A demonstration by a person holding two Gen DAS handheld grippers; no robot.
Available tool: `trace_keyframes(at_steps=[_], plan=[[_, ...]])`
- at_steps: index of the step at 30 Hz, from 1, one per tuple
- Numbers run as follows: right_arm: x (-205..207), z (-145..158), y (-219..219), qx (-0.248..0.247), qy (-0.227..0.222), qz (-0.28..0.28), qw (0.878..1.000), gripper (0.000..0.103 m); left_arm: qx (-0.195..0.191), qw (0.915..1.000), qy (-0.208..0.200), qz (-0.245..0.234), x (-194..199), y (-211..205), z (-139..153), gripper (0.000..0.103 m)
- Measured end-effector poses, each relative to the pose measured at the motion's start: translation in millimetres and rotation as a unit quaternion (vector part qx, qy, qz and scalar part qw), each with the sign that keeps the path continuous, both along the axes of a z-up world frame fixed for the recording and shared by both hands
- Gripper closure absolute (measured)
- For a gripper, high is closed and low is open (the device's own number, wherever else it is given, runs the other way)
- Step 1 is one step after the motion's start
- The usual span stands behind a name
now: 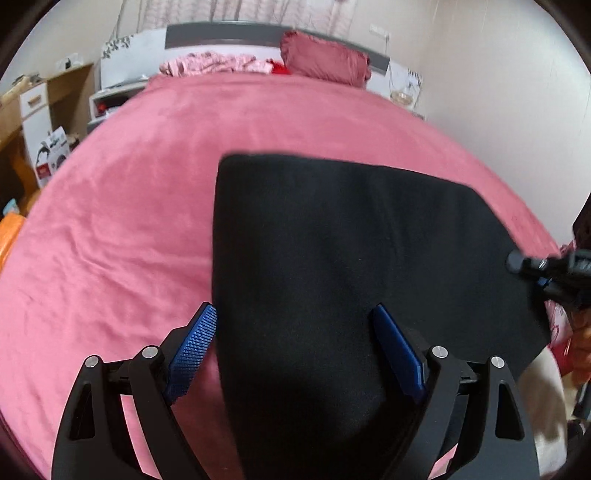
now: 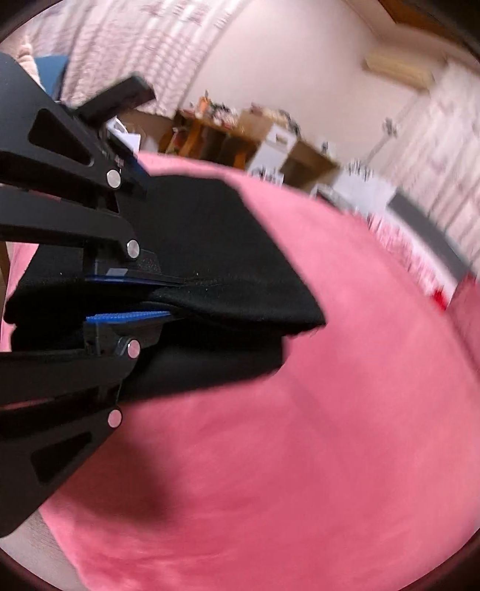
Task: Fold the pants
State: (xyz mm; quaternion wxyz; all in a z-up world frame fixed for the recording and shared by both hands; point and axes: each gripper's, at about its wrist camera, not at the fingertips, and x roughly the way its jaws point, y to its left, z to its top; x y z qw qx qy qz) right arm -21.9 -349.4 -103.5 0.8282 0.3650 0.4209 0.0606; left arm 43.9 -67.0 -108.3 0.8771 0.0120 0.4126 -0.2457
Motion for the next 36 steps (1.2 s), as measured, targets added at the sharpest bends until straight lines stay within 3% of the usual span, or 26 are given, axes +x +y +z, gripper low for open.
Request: trace_keyframes(at_steps=[3, 6, 9, 11, 15, 17, 20, 26, 29, 32, 36], plan=[[-4.7, -17.7, -11.2, 0.011, -0.006, -0.010, 1.000, 0.091, -0.010, 0.9999, 0.012, -0.003, 2.1, 1.6, -7.9, 0.015], [-10.9, -9.6, -11.8, -0.035, -0.010, 0.002, 0.999, 0.089, -0.045, 0.9979, 0.046, 0.006, 7.9, 11.4, -11.5, 0.015], [-12.9, 6.9, -4.7, -0.064, -0.008, 0.004, 0.998, 0.077, -0.070, 0.9947, 0.074, 0.014, 6.7, 21.0, -6.0, 0.015], [-14.7, 24.2, -0.6, -0.100, -0.012, -0.006, 0.995, 0.075, -0.072, 0.9954, 0.061, 0.016, 2.0, 26.0, 6.4, 0.015], [-11.0, 50.1, 12.2, -0.160, -0.039, 0.005, 0.986, 0.075, -0.075, 0.9971, -0.006, 0.012, -2.6, 32.0, 45.7, 0.015], [0.6, 61.7, 30.9, -0.171, -0.054, 0.030, 0.983, 0.075, -0.056, 0.9982, -0.021, 0.002, 4.4, 23.2, 56.4, 0.015], [20.8, 59.2, 56.6, -0.198, -0.061, 0.067, 0.976, 0.075, 0.002, 0.9993, -0.032, -0.022, 22.8, -8.1, 58.7, 0.016], [58.1, 24.8, 73.2, -0.243, -0.036, 0.077, 0.966, 0.075, 0.047, 0.9980, -0.014, -0.040, 56.1, -47.0, 36.3, 0.016], [70.8, 3.9, 63.0, -0.262, -0.021, 0.069, 0.962, 0.086, 0.094, 0.9950, -0.018, -0.027, 73.5, -63.0, 15.3, 0.010], [84.2, -13.0, 48.0, -0.247, -0.017, 0.065, 0.967, 0.090, 0.103, 0.9944, 0.010, -0.024, 91.5, -70.5, -3.2, 0.003], [98.1, -20.0, 46.5, -0.262, -0.029, 0.062, 0.963, 0.091, 0.097, 0.9947, 0.033, -0.015, 110.6, -74.8, -11.0, 0.003]])
